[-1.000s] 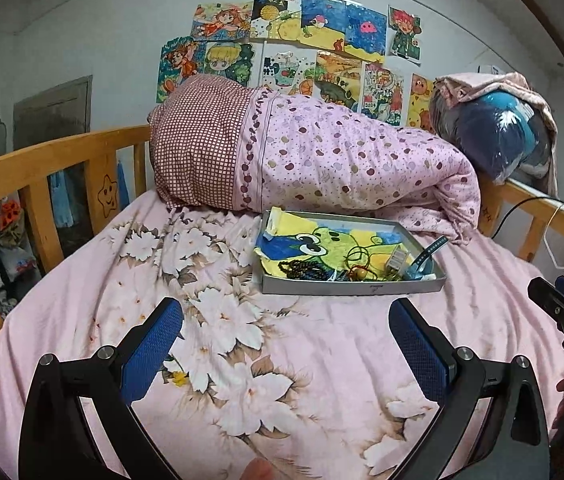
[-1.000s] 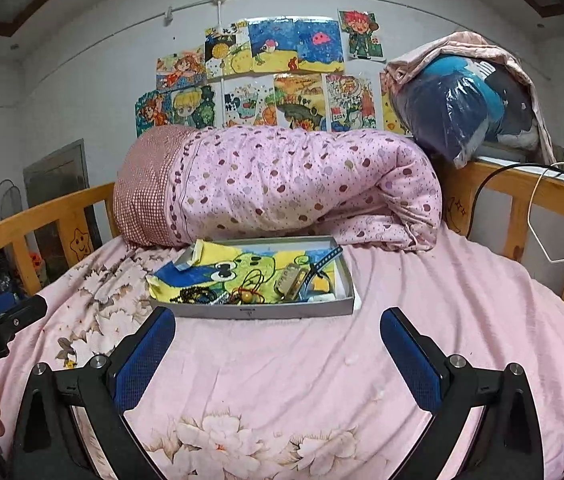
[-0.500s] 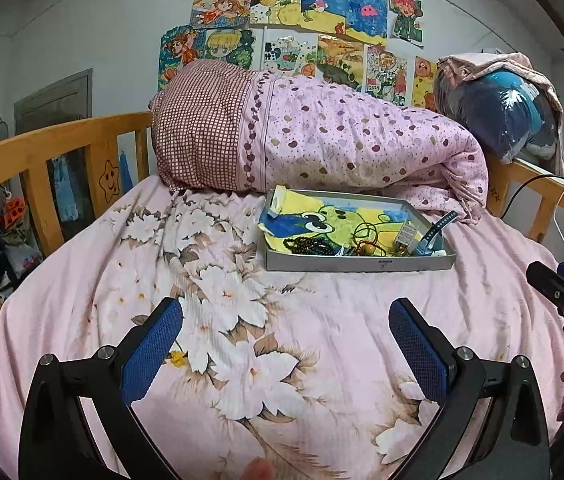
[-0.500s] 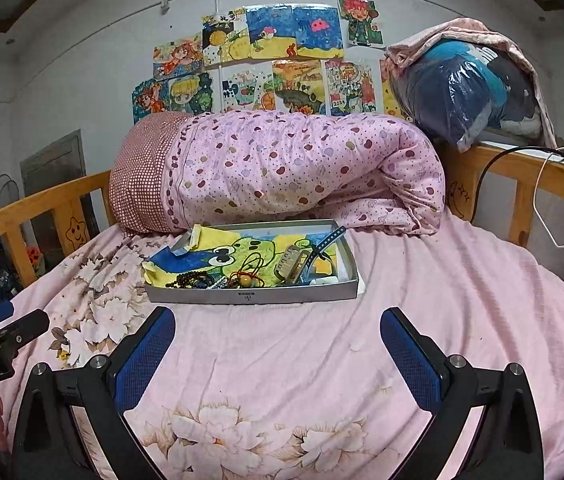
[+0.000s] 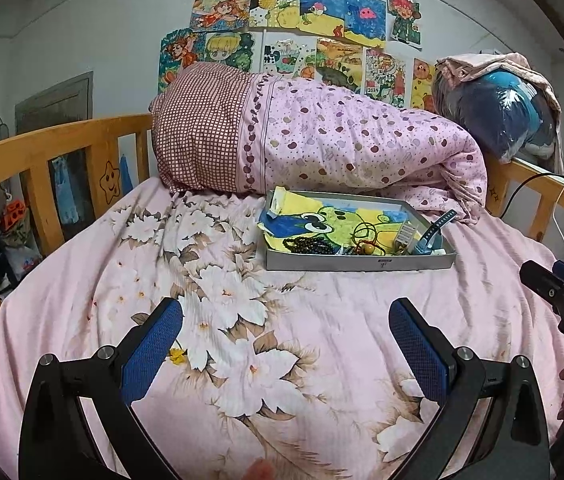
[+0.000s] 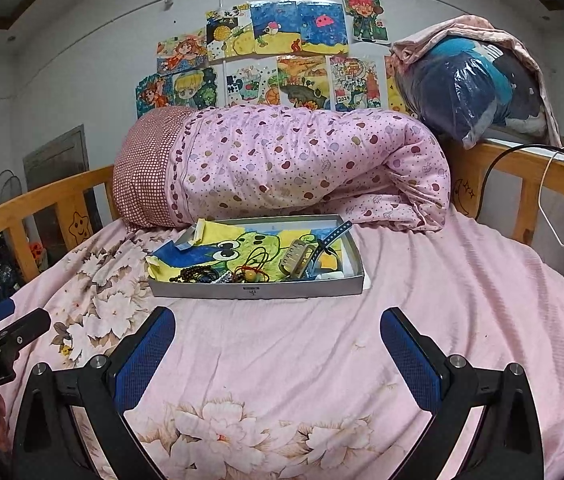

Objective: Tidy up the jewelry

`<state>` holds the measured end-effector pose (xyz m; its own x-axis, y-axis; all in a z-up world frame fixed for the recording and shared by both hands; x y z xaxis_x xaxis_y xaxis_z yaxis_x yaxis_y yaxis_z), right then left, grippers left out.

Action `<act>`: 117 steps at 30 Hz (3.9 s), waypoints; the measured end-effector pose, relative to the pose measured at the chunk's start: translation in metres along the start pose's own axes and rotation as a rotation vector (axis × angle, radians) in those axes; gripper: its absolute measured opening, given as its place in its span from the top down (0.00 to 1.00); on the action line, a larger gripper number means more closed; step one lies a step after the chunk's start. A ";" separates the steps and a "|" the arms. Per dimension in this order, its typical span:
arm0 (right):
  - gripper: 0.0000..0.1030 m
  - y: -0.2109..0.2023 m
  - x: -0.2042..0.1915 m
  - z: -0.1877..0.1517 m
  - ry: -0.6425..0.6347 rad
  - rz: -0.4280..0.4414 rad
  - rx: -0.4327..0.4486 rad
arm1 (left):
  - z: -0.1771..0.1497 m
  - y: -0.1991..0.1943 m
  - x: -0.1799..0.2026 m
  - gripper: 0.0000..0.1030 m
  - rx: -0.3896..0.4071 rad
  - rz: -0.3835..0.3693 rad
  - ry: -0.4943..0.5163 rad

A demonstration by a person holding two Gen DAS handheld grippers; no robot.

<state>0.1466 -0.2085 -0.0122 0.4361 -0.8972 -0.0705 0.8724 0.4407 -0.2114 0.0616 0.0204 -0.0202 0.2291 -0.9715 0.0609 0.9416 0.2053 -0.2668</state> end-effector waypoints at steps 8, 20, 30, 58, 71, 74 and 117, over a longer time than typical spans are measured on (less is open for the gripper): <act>0.00 0.000 0.000 0.000 0.001 -0.001 -0.002 | 0.000 -0.001 -0.003 0.02 -0.005 -0.001 -0.018; 0.00 0.001 -0.001 -0.001 -0.001 -0.001 -0.003 | 0.001 -0.001 -0.003 0.02 -0.007 -0.004 -0.014; 0.00 0.001 0.000 0.000 0.001 -0.001 -0.002 | 0.001 -0.001 0.001 0.02 -0.009 -0.015 -0.010; 0.00 0.001 -0.001 0.000 0.001 -0.001 -0.006 | 0.001 -0.002 0.003 0.02 -0.012 -0.016 -0.009; 0.00 0.001 -0.001 0.001 0.000 -0.002 -0.007 | 0.001 -0.002 0.004 0.02 -0.012 -0.016 -0.008; 0.00 0.001 -0.001 0.000 0.001 -0.002 -0.009 | 0.001 -0.002 0.004 0.02 -0.011 -0.016 -0.007; 0.00 0.002 0.000 0.002 0.001 -0.001 -0.012 | -0.001 -0.003 0.008 0.02 -0.009 -0.026 0.001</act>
<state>0.1487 -0.2075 -0.0104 0.4355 -0.8974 -0.0709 0.8698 0.4398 -0.2235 0.0600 0.0116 -0.0199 0.2038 -0.9767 0.0667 0.9452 0.1786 -0.2734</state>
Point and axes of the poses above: each gripper's, at about its wrist camera, not at the fingertips, and y roughly the way its jaws point, x to its right, z to its top, the point moved 2 cm from there along y, roughly the way its jaws point, and after that the axes turned 10 degrees about x, right-handed, at the moved point
